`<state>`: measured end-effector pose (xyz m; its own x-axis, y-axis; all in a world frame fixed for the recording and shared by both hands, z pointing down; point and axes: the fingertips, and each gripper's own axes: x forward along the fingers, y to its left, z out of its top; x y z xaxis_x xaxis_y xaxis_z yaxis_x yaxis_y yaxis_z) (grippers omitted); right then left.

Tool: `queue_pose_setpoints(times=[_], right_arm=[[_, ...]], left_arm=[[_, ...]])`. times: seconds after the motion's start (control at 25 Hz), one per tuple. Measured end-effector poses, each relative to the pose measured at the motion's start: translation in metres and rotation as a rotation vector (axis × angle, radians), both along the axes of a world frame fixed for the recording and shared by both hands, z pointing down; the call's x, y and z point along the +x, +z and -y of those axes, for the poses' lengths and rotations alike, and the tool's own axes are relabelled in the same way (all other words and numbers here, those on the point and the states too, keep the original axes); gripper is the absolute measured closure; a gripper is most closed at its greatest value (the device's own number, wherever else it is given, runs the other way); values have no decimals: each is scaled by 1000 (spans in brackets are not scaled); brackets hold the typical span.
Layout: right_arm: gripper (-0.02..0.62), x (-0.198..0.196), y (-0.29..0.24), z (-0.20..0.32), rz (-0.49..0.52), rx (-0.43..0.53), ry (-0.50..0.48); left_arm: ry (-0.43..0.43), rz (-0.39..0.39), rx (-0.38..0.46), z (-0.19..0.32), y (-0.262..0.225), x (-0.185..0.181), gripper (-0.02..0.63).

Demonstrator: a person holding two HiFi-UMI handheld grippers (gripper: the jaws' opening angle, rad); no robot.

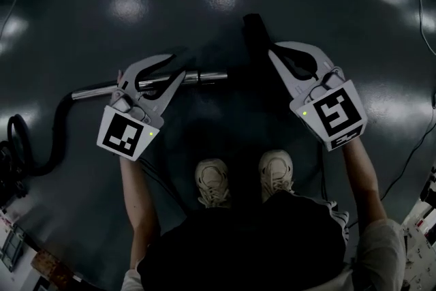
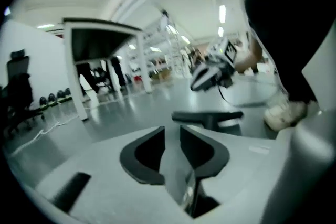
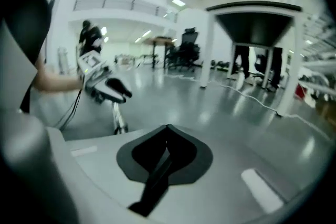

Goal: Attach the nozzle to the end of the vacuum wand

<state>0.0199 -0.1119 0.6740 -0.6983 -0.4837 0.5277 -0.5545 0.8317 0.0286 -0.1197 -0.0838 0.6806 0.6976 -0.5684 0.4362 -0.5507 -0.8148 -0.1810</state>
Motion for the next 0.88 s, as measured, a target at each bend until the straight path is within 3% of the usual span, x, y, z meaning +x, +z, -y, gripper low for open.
queue_pose_setpoints(times=[0.08, 0.12, 0.2, 0.32, 0.44, 0.6, 0.76, 0.88], right_arm=[[588, 12, -38, 28, 229, 2, 187], [588, 17, -52, 39, 312, 16, 264], [588, 26, -72, 54, 408, 56, 382], [588, 35, -86, 60, 475, 91, 486], [588, 39, -86, 63, 512, 104, 526], [589, 44, -74, 76, 468, 132, 538], [589, 57, -67, 103, 486, 119, 593], [589, 63, -98, 122, 487, 105, 617]], left_arm=[[-206, -377, 103, 27, -54, -4, 600], [-281, -516, 153, 36, -73, -7, 603], [-363, -665, 242, 49, -98, -5, 603], [-403, -749, 301, 61, -113, 12, 603], [-406, -837, 271, 76, -112, 27, 603], [-360, -803, 243, 96, -98, 48, 603], [-316, -779, 174, 126, -74, 64, 603], [-332, -780, 178, 144, -104, 61, 603]])
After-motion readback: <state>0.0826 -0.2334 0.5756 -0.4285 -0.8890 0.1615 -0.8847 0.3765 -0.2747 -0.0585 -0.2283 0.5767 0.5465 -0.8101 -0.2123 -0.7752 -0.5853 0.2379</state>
